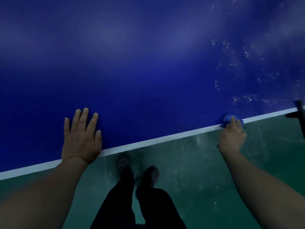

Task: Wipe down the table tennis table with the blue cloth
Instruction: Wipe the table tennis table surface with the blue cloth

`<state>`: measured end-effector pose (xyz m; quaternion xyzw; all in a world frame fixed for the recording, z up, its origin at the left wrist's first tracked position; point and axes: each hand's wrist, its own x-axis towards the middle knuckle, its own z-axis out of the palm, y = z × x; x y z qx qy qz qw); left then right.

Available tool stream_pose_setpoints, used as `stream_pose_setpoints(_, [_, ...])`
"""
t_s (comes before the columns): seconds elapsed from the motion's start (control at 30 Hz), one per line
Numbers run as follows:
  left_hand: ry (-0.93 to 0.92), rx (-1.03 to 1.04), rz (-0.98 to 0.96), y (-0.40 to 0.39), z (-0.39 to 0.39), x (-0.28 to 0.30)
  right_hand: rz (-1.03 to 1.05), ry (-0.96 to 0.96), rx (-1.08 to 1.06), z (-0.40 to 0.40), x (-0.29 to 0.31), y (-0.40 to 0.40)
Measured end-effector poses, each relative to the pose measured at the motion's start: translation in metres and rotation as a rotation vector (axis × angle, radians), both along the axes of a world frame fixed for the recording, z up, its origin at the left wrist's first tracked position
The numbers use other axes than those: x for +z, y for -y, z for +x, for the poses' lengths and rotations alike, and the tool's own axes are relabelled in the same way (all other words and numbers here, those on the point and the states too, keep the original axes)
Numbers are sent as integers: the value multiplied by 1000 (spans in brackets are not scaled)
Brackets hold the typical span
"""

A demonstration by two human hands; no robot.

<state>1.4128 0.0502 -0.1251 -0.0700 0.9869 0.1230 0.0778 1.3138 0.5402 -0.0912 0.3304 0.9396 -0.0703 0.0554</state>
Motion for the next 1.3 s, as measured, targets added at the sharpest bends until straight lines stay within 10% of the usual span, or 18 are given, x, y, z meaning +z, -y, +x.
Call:
stream_pose_setpoints(0.2, [22, 10, -1, -2, -1, 4, -44, -316, 172, -1, 14, 16])
stream_pose_setpoints(0.3, [21, 10, 5, -3, 0, 4, -339, -510, -103, 7, 19, 47])
stream_pose_setpoints(0.53, [8, 6, -33, -4, -1, 4, -926, -196, 134, -14, 32, 164])
stream_pose_setpoints(0.87, [-35, 5, -8, -2, -1, -1, -140, -315, 204, -56, 19, 147])
stream_pose_setpoints(1.3, [-79, -4, 10, -1, 0, -3, 42, 51, 632, -93, -12, 127])
